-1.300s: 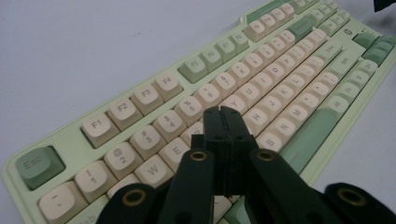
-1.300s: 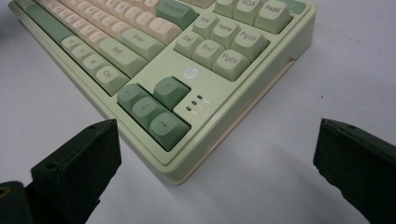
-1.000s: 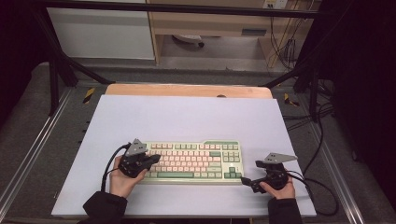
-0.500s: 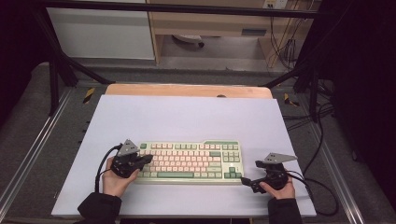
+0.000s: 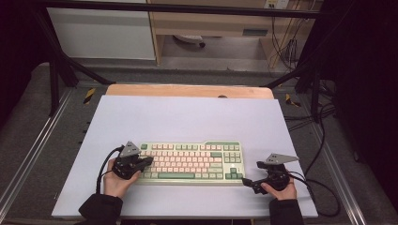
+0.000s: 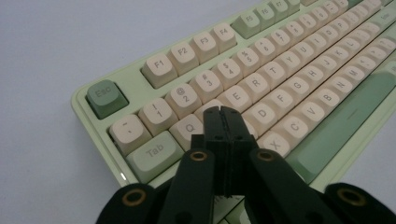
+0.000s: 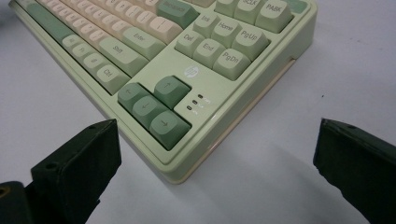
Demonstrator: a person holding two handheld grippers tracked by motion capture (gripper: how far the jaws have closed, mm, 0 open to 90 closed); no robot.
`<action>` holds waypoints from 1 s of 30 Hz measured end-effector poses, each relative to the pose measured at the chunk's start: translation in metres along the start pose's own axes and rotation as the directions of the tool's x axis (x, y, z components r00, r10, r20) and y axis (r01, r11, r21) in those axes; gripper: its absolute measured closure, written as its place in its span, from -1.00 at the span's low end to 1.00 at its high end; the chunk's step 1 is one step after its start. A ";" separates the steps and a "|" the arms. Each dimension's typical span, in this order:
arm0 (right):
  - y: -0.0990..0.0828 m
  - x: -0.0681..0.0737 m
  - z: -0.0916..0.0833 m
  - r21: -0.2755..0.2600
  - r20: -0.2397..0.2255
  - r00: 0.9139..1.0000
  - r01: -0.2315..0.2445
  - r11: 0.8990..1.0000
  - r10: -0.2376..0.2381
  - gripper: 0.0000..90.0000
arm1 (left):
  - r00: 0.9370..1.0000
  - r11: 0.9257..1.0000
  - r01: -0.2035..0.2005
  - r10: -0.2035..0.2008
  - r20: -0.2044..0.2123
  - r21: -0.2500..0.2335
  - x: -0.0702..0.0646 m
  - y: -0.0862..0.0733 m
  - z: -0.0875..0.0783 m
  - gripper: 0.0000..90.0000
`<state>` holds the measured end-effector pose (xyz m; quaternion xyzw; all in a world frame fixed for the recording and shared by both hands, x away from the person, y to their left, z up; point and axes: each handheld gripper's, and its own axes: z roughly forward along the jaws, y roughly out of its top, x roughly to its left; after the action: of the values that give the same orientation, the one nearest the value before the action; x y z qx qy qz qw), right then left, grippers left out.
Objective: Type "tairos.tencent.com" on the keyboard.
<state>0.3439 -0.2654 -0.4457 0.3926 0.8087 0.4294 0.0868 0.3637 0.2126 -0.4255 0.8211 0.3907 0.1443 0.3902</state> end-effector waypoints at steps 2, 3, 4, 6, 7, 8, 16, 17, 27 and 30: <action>0.000 0.000 0.000 -0.001 0.001 1.000 -0.001 1.000 0.001 -0.97 | 1.000 1.000 0.000 0.000 0.001 0.003 0.000 0.000 0.001 1.00; 0.000 0.000 0.000 -0.001 0.000 1.000 -0.001 1.000 0.001 -0.97 | 1.000 1.000 0.000 0.000 0.001 0.004 0.000 -0.001 0.001 1.00; 0.000 0.000 0.000 -0.001 0.000 1.000 -0.001 1.000 0.001 -0.97 | 1.000 1.000 0.000 0.000 0.001 0.002 0.000 -0.001 0.001 1.00; 0.000 0.000 0.000 0.001 -0.002 1.000 0.000 1.000 0.000 -0.97 | 1.000 1.000 -0.002 0.002 0.002 0.001 0.000 -0.001 0.001 1.00; 0.000 0.000 0.000 0.003 -0.003 1.000 -0.004 1.000 0.004 -0.97 | 1.000 1.000 -0.002 0.002 0.001 0.001 0.000 -0.001 0.001 1.00; 0.000 0.000 0.000 0.004 -0.002 1.000 -0.004 1.000 0.004 -0.97 | 1.000 1.000 0.000 0.000 0.001 0.000 0.000 -0.001 0.001 1.00; 0.000 0.000 0.000 0.004 -0.002 1.000 -0.005 1.000 0.005 -0.97 | 1.000 1.000 -0.007 0.007 0.002 0.004 -0.001 -0.004 0.003 1.00; 0.000 0.001 0.000 0.004 -0.002 1.000 -0.005 1.000 0.005 -0.97 | 1.000 1.000 -0.008 0.008 0.003 0.004 -0.001 -0.004 0.002 1.00; 0.001 0.001 -0.001 -0.003 -0.007 1.000 -0.002 1.000 0.002 -0.97 | 1.000 1.000 -0.005 0.005 0.010 -0.021 0.000 -0.004 -0.008 1.00; 0.002 0.002 -0.002 -0.010 -0.010 1.000 -0.002 1.000 0.002 -0.99 | 1.000 1.000 -0.003 0.004 0.012 -0.026 0.001 -0.005 -0.011 1.00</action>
<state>0.3426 -0.2644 -0.4424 0.3907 0.8066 0.4354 0.0842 0.3558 0.2207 -0.4220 0.8176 0.3851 0.1451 0.4027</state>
